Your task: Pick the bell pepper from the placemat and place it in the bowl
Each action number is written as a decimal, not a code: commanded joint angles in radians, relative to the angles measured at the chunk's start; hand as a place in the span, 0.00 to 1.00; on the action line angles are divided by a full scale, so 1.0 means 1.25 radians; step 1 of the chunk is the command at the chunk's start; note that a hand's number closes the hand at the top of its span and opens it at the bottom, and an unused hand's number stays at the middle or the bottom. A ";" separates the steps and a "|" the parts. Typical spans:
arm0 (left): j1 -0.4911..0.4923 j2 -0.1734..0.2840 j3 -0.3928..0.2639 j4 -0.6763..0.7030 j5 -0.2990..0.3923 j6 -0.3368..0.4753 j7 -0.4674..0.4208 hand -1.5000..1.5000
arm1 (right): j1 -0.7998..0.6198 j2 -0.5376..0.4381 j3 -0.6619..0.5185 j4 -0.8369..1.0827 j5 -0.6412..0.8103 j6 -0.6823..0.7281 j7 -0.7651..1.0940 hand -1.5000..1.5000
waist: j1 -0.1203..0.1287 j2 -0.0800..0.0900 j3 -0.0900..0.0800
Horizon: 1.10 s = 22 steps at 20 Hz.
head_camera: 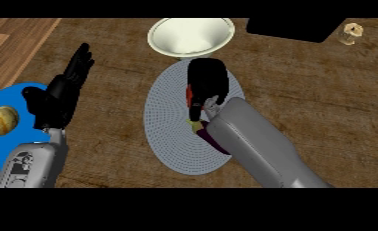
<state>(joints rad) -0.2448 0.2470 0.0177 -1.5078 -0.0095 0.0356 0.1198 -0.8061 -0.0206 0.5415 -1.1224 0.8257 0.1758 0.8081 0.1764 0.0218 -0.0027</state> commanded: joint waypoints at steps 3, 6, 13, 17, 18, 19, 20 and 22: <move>-0.037 -0.008 -0.003 0.020 -0.005 0.008 0.026 0.50 | -0.224 0.016 0.090 -0.001 -0.009 -0.096 0.171 1.00 | -0.003 -0.008 -0.001; -0.042 -0.005 0.005 0.048 -0.011 0.012 0.009 0.50 | -0.306 0.016 0.102 0.002 0.024 -0.185 0.242 1.00 | -0.017 -0.006 -0.002; -0.056 0.003 0.019 0.033 -0.004 0.015 0.035 0.50 | -0.474 0.016 0.097 0.072 -0.040 -0.263 0.357 1.00 | -0.033 -0.010 -0.002; -0.005 -0.008 0.021 0.039 -0.008 0.021 -0.010 0.50 | -0.490 0.016 0.079 0.142 -0.077 -0.330 0.323 1.00 | -0.055 -0.006 -0.001; -0.018 0.007 0.037 0.037 -0.001 0.018 0.001 0.50 | -0.498 0.016 0.087 0.157 -0.091 -0.345 0.313 1.00 | -0.057 -0.006 -0.001; -0.029 0.005 0.024 0.039 -0.026 0.033 0.008 0.50 | -0.505 0.016 0.059 0.182 -0.100 -0.361 0.281 1.00 | -0.064 -0.004 0.000; -0.018 0.006 0.031 0.026 0.007 0.007 0.023 0.50 | -0.509 0.016 0.064 0.203 -0.104 -0.388 0.286 1.00 | -0.048 -0.003 -0.001; -0.003 0.011 0.040 0.031 0.001 0.010 -0.005 0.50 | -0.464 0.016 0.057 0.229 -0.127 -0.437 0.227 1.00 | -0.068 -0.003 0.000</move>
<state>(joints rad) -0.2701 0.2489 0.0505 -1.4632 -0.0191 0.0590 0.1262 -1.3967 -0.0081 0.6279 -0.9083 0.7083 -0.2280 1.0576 0.1075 0.0162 -0.0038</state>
